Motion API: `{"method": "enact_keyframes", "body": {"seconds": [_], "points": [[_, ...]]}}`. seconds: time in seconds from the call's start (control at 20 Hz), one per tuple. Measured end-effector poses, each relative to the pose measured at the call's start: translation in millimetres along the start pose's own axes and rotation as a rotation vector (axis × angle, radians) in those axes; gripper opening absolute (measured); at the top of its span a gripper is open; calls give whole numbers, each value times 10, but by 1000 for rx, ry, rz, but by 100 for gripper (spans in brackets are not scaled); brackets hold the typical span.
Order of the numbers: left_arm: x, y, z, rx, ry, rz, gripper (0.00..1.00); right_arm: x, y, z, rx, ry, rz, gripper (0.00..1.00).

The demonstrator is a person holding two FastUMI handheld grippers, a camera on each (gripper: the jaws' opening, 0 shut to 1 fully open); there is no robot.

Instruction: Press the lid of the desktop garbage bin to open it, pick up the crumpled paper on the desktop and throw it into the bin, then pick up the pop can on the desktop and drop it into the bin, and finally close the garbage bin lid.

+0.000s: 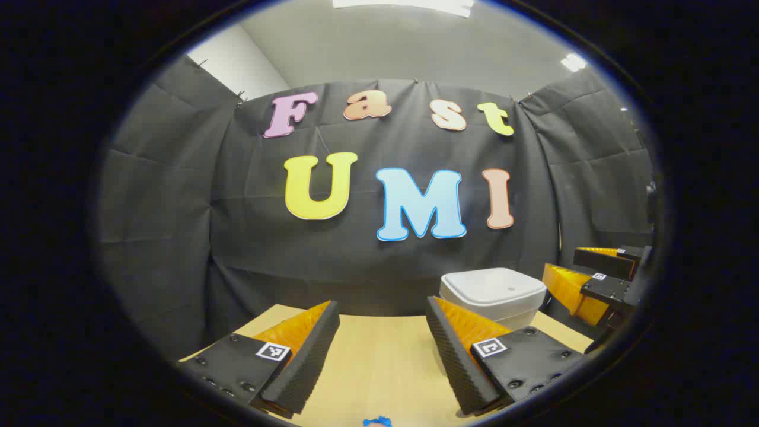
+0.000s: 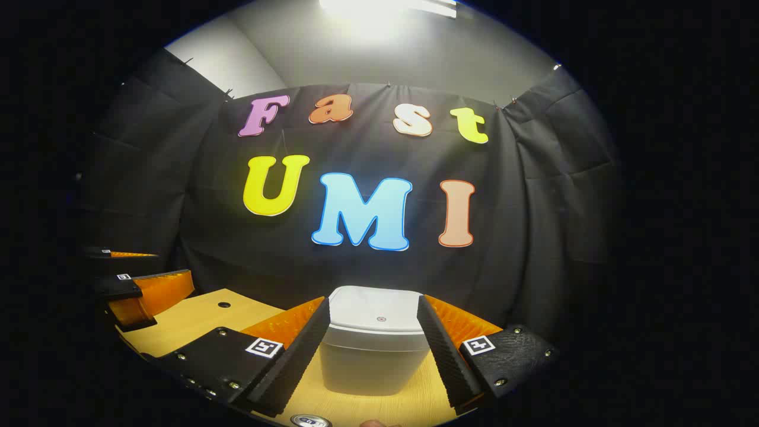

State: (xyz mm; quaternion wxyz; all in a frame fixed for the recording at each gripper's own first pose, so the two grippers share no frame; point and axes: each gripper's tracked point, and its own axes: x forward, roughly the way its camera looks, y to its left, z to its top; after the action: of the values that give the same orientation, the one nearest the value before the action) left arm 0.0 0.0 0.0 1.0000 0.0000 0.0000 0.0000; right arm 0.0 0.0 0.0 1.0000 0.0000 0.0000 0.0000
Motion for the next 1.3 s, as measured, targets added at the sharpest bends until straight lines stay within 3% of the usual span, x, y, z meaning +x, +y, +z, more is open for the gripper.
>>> {"method": "enact_keyframes", "body": {"seconds": [0.7, 1.0, 1.2, 1.25, 1.3], "points": [[-4, 10, -24, -10, 6, 15, 96, 46, -40, -94, 5, 23, 5, 95], [30, 12, -26, -3, 4, 22, 97, 109, -89, -143, 11, 32, -6, 88], [53, -23, -28, -7, 6, 18, 98, 147, -80, -217, 5, 49, -9, 80], [46, -29, -34, -8, 9, 17, 98, 128, -107, -213, 5, 49, -10, 75], [46, -32, -45, -9, 9, 17, 98, 154, -103, -231, 6, 53, -14, 58]]}}
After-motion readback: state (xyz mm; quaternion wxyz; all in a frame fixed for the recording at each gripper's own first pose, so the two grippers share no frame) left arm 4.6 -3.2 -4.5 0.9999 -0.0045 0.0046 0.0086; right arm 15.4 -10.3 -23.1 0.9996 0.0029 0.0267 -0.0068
